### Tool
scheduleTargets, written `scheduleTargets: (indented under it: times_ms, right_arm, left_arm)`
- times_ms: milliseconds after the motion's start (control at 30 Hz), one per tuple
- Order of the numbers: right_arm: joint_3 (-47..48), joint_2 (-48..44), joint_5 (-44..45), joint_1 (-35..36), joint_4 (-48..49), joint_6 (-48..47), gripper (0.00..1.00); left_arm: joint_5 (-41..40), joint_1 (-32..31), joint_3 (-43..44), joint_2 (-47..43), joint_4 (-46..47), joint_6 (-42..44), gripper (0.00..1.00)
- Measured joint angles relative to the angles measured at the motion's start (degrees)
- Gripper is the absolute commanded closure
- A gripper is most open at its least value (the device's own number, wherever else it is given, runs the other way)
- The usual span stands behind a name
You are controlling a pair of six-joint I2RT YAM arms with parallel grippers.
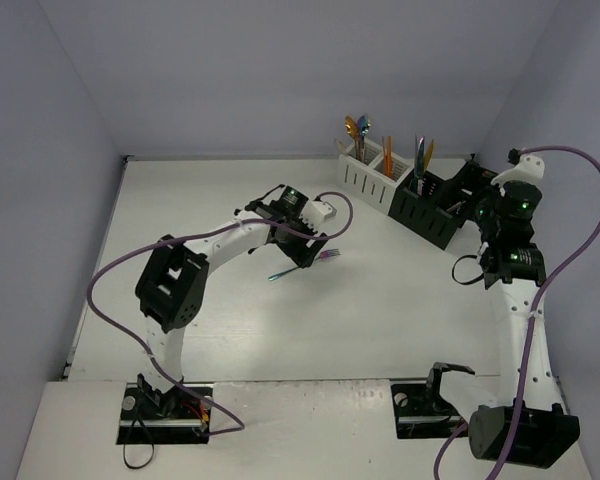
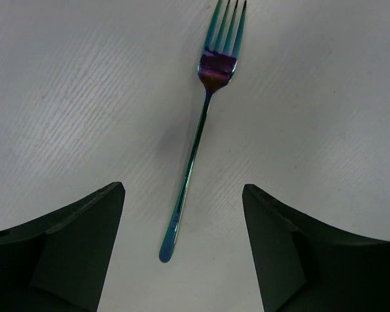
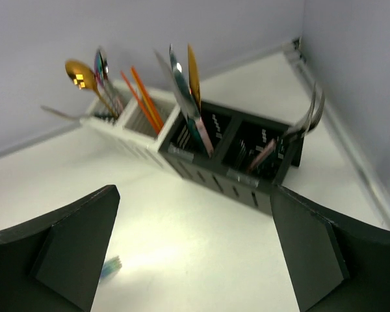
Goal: Sort the eating utensils into containers
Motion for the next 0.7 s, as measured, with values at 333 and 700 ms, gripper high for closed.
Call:
scheduleTargets:
  times_ms: [333, 700]
  right_arm:
    - [-4.33, -3.23, -3.49, 1.8, -4.64, 1.82, 0.0]
    - [-4.55, -4.41, -5.74, 3.67, -5.98, 0.99, 0.0]
  left_arm:
    - [-1.25, -4.43, 7.57, 10.94, 0.09, 1.56, 0.47]
    - [-2.43, -4.49, 9.13, 13.05, 1.09, 2.36, 1.0]
